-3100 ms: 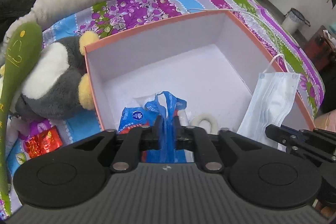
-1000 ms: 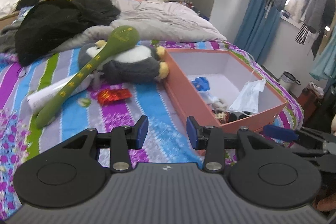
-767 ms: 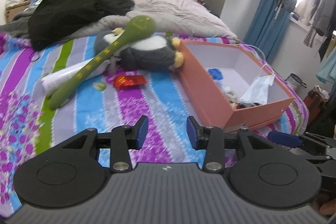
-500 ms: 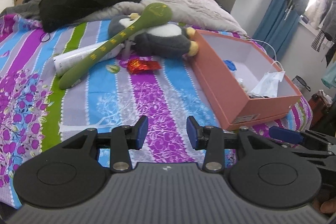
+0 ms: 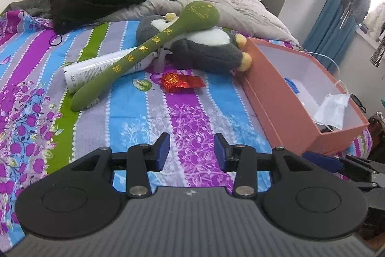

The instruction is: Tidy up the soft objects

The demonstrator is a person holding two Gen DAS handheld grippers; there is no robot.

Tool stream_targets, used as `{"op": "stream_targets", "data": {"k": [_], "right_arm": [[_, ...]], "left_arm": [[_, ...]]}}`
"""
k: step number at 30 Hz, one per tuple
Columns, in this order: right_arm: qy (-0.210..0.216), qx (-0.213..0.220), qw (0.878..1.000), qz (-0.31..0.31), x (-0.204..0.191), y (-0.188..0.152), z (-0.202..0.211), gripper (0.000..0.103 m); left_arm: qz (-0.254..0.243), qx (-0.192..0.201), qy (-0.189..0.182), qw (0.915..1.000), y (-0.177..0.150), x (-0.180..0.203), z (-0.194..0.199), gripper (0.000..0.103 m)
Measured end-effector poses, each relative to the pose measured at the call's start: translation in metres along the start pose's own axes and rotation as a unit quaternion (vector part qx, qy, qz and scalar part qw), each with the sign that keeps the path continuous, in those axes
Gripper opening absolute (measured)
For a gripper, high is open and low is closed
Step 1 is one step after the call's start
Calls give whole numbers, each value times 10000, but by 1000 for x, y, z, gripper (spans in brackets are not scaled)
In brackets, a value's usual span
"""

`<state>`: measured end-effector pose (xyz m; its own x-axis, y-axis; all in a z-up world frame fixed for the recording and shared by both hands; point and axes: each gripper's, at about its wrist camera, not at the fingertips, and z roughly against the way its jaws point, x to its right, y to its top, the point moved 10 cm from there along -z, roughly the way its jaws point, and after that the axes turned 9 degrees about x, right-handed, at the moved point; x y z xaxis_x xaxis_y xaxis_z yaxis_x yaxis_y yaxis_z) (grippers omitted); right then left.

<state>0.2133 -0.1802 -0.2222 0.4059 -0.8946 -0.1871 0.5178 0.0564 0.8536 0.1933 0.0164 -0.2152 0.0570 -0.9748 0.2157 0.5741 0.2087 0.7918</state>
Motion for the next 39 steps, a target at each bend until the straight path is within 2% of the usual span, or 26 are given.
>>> {"op": "stream_targets", "data": {"k": [8, 13, 20, 23, 28, 34, 39], "right_arm": [[62, -78, 9999, 41, 5, 4, -44, 64], [209, -55, 9994, 260, 1, 10, -81, 64], [404, -8, 9979, 501, -1, 25, -142, 64], [495, 41, 9964, 680, -4, 29, -169, 64], [701, 36, 9931, 943, -13, 32, -206, 64], [991, 168, 9845, 1439, -23, 32, -235, 64], [1012, 172, 9811, 1643, -22, 32, -254, 64]], "left_arm": [[52, 8, 182, 9998, 17, -24, -45, 46], [-5, 47, 293, 9996, 31, -39, -87, 46], [-100, 41, 273, 9996, 46, -52, -157, 46], [-286, 72, 230, 9993, 53, -52, -181, 46], [-202, -12, 30, 9998, 60, -55, -221, 46], [-314, 22, 7, 9995, 72, -58, -254, 46], [-442, 122, 42, 9989, 79, -59, -270, 46]]}}
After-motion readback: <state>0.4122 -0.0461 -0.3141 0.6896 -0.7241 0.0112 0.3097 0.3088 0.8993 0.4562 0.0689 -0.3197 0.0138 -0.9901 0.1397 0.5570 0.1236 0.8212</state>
